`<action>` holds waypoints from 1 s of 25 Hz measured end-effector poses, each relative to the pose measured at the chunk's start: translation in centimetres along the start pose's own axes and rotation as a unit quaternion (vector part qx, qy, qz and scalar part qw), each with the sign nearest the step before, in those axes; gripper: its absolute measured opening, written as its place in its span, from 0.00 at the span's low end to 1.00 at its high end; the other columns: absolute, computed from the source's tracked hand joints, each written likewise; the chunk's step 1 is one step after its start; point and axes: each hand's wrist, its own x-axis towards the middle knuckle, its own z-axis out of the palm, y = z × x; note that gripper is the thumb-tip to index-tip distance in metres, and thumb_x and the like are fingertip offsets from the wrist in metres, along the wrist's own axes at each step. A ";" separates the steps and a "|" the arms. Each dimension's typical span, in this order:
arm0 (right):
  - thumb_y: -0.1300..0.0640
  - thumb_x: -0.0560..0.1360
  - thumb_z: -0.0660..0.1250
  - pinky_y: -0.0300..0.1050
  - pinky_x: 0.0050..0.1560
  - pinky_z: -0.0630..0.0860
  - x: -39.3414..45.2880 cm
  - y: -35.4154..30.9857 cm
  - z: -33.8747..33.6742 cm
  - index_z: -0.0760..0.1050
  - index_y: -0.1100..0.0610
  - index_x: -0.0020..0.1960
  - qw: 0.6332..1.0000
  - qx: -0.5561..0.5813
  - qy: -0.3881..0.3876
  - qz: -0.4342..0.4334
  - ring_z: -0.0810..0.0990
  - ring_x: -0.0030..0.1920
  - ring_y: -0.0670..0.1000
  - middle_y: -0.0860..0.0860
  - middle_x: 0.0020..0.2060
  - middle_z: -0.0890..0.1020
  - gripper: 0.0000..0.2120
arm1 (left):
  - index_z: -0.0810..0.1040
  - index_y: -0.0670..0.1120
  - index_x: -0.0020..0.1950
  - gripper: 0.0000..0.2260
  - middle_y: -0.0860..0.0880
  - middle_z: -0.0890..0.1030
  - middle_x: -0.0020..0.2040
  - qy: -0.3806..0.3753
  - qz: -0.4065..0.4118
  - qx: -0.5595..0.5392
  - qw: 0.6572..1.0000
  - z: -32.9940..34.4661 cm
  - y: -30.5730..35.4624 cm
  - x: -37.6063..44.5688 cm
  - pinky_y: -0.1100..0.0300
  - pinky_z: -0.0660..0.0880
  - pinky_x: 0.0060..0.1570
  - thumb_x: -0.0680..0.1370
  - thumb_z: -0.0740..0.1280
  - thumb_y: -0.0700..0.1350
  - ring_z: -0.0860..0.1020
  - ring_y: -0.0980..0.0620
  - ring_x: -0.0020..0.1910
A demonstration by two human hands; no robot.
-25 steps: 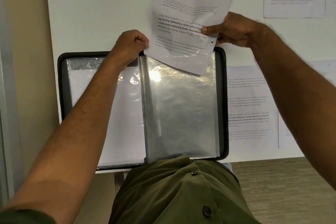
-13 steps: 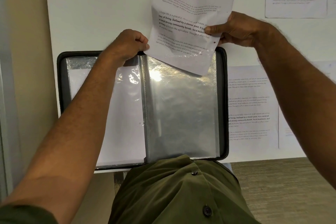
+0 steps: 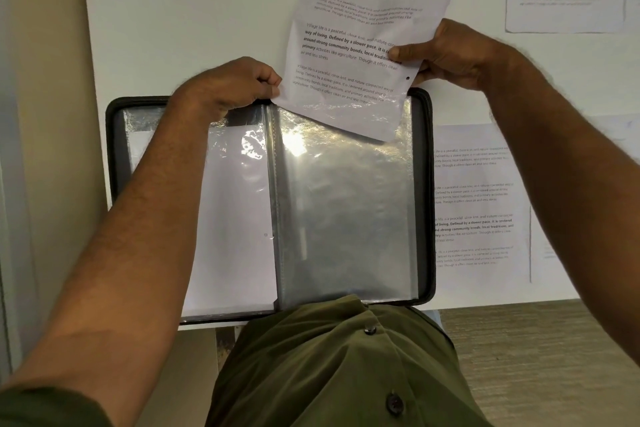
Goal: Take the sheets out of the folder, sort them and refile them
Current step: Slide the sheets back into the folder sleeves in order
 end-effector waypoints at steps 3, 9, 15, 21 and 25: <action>0.57 0.75 0.75 0.49 0.54 0.85 -0.3 -0.2 -0.2 0.74 0.54 0.74 1.000 0.009 -0.014 -0.006 0.85 0.61 0.53 0.51 0.62 0.85 0.28 | 0.82 0.48 0.48 0.05 0.50 0.79 0.42 -0.020 0.002 0.006 1.000 -0.3 0.0 -0.1 0.62 0.72 0.41 0.82 0.68 0.42 0.74 0.55 0.40; 0.56 0.73 0.75 0.52 0.57 0.84 -0.4 0.0 -0.4 0.74 0.54 0.74 1.000 0.007 -0.018 -0.008 0.84 0.63 0.54 0.52 0.63 0.85 0.30 | 0.78 0.41 0.45 0.13 0.46 0.74 0.39 -0.026 -0.020 0.090 0.995 -0.1 0.7 0.2 0.58 0.66 0.39 0.84 0.66 0.49 0.71 0.50 0.38; 0.56 0.74 0.74 0.47 0.55 0.84 -0.4 -0.3 -0.2 0.74 0.54 0.74 0.999 -0.004 -0.033 -0.006 0.85 0.62 0.52 0.51 0.63 0.85 0.29 | 0.76 0.46 0.51 0.09 0.51 0.73 0.42 0.027 0.003 0.083 0.996 0.5 0.8 -0.2 0.59 0.68 0.39 0.80 0.72 0.49 0.72 0.53 0.40; 0.55 0.74 0.74 0.45 0.52 0.84 -0.3 -0.5 0.0 0.75 0.54 0.73 0.999 -0.018 -0.041 -0.005 0.85 0.60 0.51 0.50 0.61 0.85 0.28 | 0.79 0.53 0.61 0.09 0.52 0.68 0.57 0.105 0.110 0.188 0.970 3.6 -0.4 -1.1 0.48 0.63 0.67 0.81 0.70 0.50 0.69 0.47 0.65; 0.54 0.73 0.74 0.44 0.52 0.84 -0.4 -0.6 0.0 0.76 0.53 0.70 0.999 -0.024 -0.045 -0.003 0.86 0.57 0.50 0.49 0.58 0.87 0.26 | 0.80 0.55 0.51 0.03 0.54 0.71 0.55 0.092 0.129 0.225 0.961 3.5 0.1 -1.5 0.51 0.58 0.62 0.79 0.71 0.52 0.67 0.49 0.63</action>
